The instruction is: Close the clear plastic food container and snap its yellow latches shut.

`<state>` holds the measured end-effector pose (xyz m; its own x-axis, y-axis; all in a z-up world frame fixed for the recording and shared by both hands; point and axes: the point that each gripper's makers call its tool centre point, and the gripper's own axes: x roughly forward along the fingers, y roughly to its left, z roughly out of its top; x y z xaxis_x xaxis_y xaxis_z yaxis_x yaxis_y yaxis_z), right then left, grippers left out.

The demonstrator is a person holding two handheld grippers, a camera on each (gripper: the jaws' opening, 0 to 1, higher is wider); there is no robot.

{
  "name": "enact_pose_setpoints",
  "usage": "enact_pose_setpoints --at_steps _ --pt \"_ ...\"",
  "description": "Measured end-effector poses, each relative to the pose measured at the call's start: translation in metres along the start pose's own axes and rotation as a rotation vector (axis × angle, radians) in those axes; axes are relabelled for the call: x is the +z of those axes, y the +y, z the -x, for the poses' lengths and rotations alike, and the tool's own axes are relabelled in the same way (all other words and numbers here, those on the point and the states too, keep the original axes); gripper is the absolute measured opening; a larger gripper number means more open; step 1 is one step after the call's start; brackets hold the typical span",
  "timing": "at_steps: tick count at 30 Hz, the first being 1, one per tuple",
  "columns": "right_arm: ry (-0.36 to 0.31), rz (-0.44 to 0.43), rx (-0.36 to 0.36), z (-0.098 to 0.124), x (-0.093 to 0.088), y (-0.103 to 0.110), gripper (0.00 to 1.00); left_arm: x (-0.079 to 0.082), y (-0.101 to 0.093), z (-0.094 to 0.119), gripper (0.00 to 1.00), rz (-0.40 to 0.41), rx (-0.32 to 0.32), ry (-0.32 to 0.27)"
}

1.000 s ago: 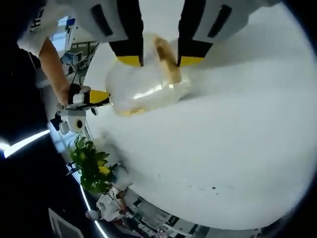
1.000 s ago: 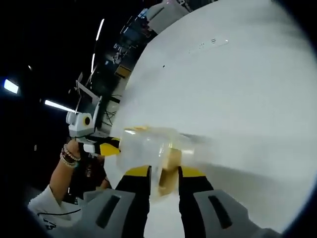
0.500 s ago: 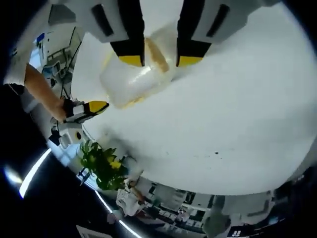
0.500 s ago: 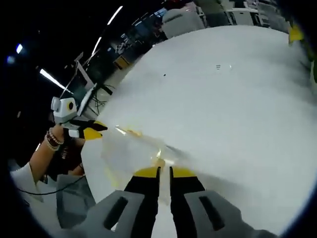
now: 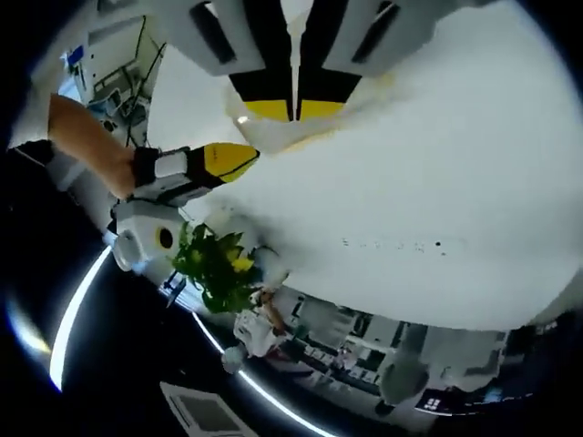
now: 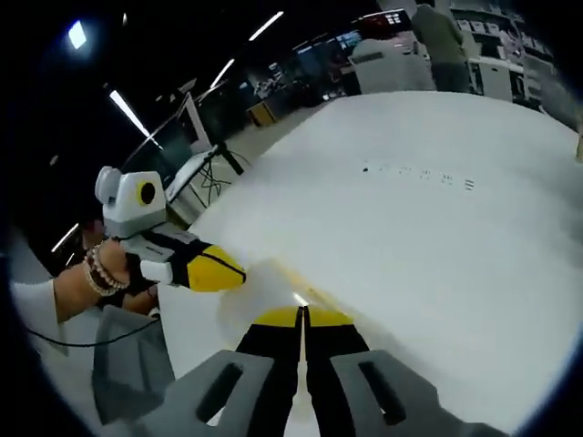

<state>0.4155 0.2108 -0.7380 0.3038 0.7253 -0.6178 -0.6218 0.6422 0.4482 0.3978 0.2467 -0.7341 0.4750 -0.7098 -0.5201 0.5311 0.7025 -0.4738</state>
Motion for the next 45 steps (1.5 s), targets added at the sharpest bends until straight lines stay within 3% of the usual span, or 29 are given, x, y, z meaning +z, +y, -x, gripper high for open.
enact_pose_setpoints --at_steps 7,9,12,13,14,17,30,33,45 --pt "0.118 0.087 -0.011 -0.023 -0.016 0.003 0.0 -0.024 -0.003 -0.012 0.0 -0.103 0.021 0.079" --pt "0.125 0.1 -0.015 -0.027 -0.017 0.004 0.0 -0.031 -0.007 -0.014 0.0 -0.097 -0.003 0.106" --pt "0.127 0.107 -0.017 -0.029 -0.018 0.006 0.0 -0.038 -0.003 -0.014 0.0 -0.131 0.017 0.144" --pt "0.128 0.114 -0.019 -0.03 -0.017 0.006 0.0 -0.035 -0.005 -0.014 0.0 -0.125 0.0 0.121" --pt "0.126 0.125 -0.034 -0.03 -0.016 0.004 0.0 -0.038 -0.005 -0.014 0.0 -0.098 -0.001 0.145" --pt "0.126 0.137 -0.055 -0.031 -0.012 0.0 0.0 -0.038 -0.006 -0.015 0.0 -0.11 -0.006 0.138" --pt "0.057 0.059 -0.109 -0.034 0.008 -0.018 0.0 -0.039 -0.007 -0.014 0.0 -0.149 0.002 0.127" --pt "0.078 0.063 -0.185 -0.034 0.002 -0.033 0.0 -0.039 -0.008 -0.014 0.0 -0.153 0.003 0.127" --pt "0.052 0.041 -0.162 -0.035 0.003 -0.031 0.0 -0.039 -0.008 -0.014 0.0 -0.184 0.008 0.12"
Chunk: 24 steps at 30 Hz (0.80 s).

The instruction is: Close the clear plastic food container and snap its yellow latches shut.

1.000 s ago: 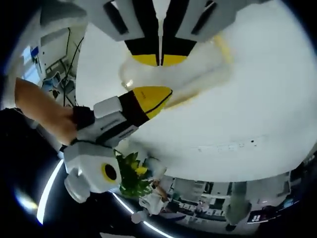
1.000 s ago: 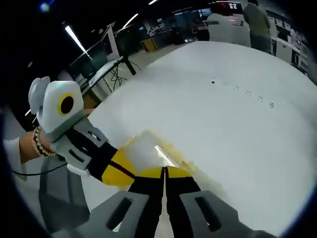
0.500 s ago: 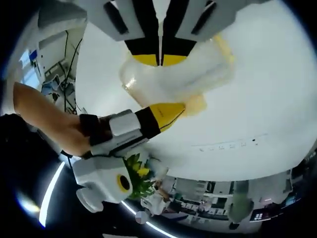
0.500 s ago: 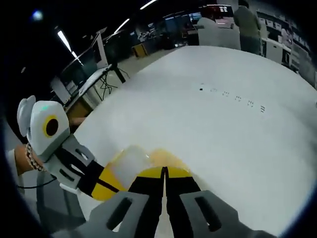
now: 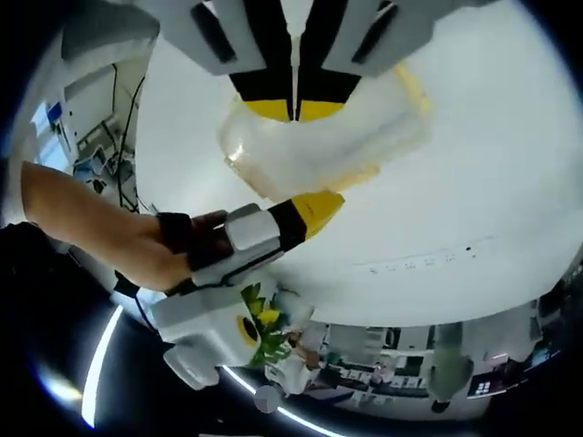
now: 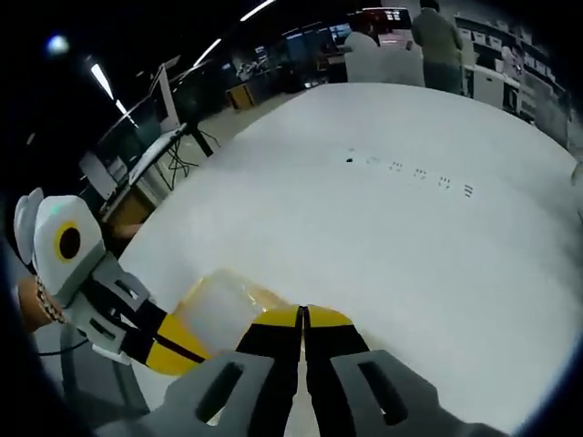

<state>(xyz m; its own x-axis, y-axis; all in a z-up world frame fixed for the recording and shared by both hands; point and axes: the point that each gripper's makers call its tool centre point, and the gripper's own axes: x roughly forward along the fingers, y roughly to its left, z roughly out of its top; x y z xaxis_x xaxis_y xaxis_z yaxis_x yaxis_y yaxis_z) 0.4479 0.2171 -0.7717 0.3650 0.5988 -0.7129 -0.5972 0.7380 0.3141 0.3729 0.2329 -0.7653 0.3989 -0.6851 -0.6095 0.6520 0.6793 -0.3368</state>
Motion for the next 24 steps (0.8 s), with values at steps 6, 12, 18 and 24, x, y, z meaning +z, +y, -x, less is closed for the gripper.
enact_pose_setpoints --at_steps 6,12,18,24 --pt "0.017 0.002 0.0 0.002 0.0 0.004 0.0 0.0 -0.001 0.0 0.0 -0.017 0.007 0.001" --pt "0.079 0.136 0.014 0.003 -0.002 0.015 0.02 0.0 -0.002 -0.001 0.0 -0.042 0.014 0.009" --pt "0.181 0.365 0.038 0.002 -0.014 0.027 0.26 0.0 -0.003 -0.001 0.0 -0.098 0.017 0.016" --pt "0.316 0.556 0.05 0.0 -0.015 0.026 0.35 0.0 -0.004 -0.002 0.0 -0.168 0.027 0.023"
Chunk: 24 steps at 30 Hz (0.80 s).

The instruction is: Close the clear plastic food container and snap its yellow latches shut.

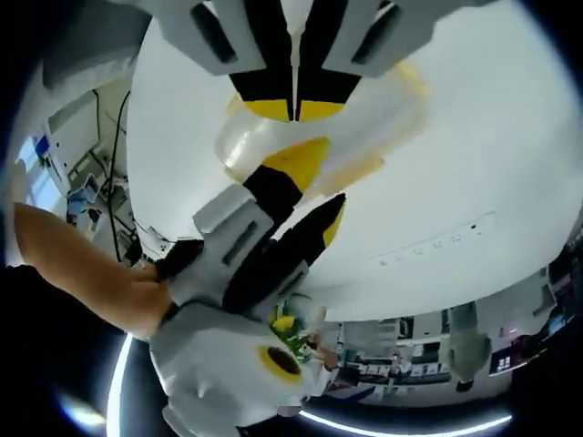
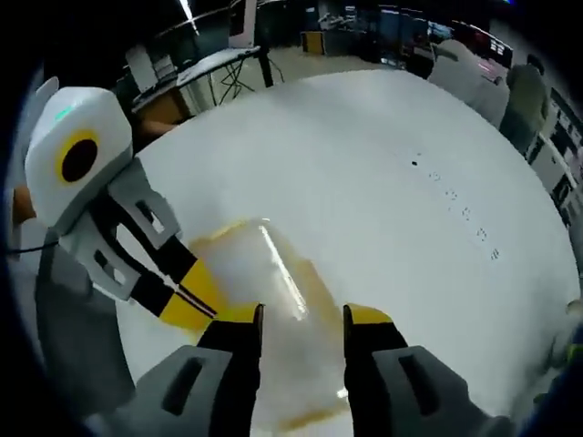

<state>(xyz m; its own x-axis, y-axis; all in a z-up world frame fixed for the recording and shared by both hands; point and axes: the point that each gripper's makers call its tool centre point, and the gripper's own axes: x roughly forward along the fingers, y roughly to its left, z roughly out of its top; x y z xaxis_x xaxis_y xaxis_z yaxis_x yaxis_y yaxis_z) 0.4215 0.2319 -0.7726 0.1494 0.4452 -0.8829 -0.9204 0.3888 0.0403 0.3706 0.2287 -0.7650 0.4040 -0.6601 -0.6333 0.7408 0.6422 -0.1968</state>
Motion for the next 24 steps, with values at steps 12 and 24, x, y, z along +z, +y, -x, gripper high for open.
enact_pose_setpoints --at_steps 12,24 --pt "0.239 0.292 0.117 -0.002 -0.006 0.018 0.31 0.001 -0.001 -0.001 0.0 -0.169 0.007 0.023" --pt "0.331 0.367 0.179 -0.004 -0.006 0.02 0.32 0.003 0.0 -0.002 0.0 -0.334 -0.005 0.032"
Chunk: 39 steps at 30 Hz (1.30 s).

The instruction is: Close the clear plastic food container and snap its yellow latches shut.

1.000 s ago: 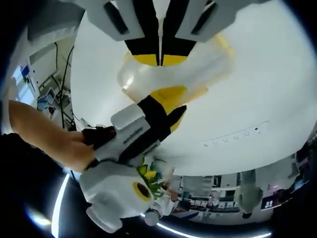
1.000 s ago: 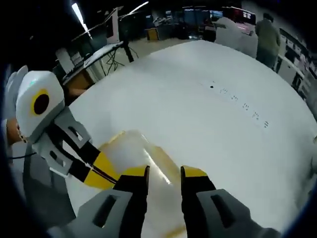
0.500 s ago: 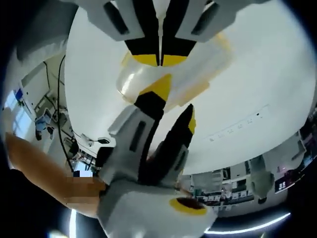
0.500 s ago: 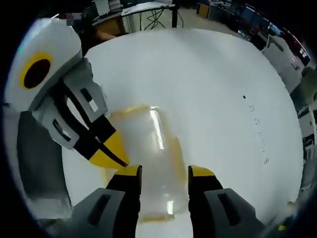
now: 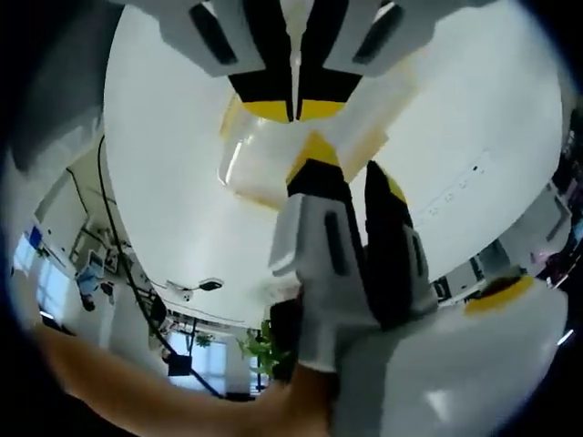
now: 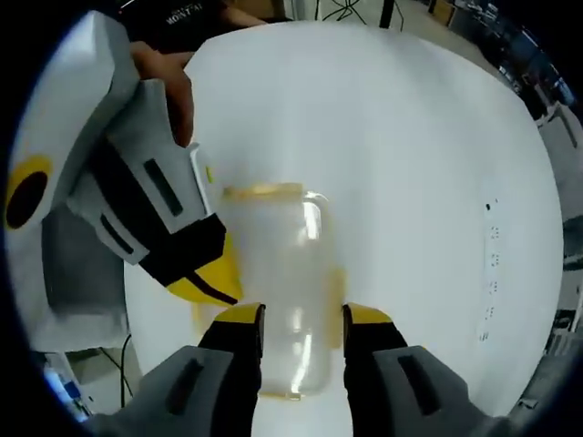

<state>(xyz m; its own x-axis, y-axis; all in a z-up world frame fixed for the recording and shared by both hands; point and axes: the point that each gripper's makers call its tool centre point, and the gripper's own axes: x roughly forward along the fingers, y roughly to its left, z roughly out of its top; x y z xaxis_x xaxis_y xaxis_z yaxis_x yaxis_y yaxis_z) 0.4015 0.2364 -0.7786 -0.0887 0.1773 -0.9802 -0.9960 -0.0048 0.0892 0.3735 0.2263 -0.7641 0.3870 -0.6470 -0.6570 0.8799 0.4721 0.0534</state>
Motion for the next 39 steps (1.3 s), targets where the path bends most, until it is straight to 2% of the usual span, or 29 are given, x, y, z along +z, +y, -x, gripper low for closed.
enact_pose_setpoints --at_steps 4,7,9,12,20,23,25,27,31,33,35,36,38,39 --pt "0.006 0.008 -0.005 0.0 0.001 -0.001 0.32 -0.001 0.004 0.001 0.0 0.026 -0.004 -0.014" --pt "0.007 0.007 -0.008 0.001 0.0 0.0 0.32 0.0 0.004 0.0 0.0 -0.015 0.005 -0.017" --pt "0.003 0.002 -0.004 0.001 -0.001 0.0 0.32 0.003 0.004 0.0 0.07 -0.082 0.013 -0.022" --pt "0.001 0.004 -0.003 0.001 -0.001 0.001 0.32 0.004 -0.008 0.0 0.17 -0.05 -0.045 -0.025" --pt "0.01 -0.002 -0.01 0.001 -0.001 0.001 0.32 0.002 -0.009 0.007 0.17 -0.12 -0.02 -0.007" --pt "0.008 -0.005 -0.01 0.001 -0.001 0.001 0.32 -0.002 -0.02 0.008 0.19 -0.173 -0.04 0.018" --pt "0.008 -0.001 -0.011 0.001 -0.001 0.001 0.32 -0.003 -0.026 0.007 0.21 -0.247 -0.064 0.036" --pt "0.009 0.003 -0.013 0.001 -0.001 0.001 0.32 -0.001 -0.029 0.006 0.25 -0.301 -0.06 0.045" --pt "0.008 -0.002 -0.01 0.001 -0.001 0.001 0.33 0.006 -0.036 0.001 0.26 -0.34 -0.071 0.044" --pt "0.01 -0.002 -0.009 0.001 -0.001 0.001 0.33 0.004 -0.036 -0.003 0.26 -0.384 -0.071 0.072" --pt "0.012 -0.002 -0.008 0.001 -0.001 0.002 0.33 0.0 -0.028 -0.007 0.29 -0.444 -0.02 0.126" --pt "0.011 -0.003 -0.008 0.001 -0.001 0.002 0.33 -0.004 -0.029 -0.008 0.29 -0.476 -0.032 0.152" --pt "0.011 -0.003 -0.006 0.001 -0.001 0.002 0.33 -0.004 -0.034 -0.012 0.3 -0.48 -0.044 0.143" --pt "0.01 -0.004 -0.005 0.001 0.0 0.002 0.33 -0.005 -0.033 -0.014 0.31 -0.501 -0.039 0.157"
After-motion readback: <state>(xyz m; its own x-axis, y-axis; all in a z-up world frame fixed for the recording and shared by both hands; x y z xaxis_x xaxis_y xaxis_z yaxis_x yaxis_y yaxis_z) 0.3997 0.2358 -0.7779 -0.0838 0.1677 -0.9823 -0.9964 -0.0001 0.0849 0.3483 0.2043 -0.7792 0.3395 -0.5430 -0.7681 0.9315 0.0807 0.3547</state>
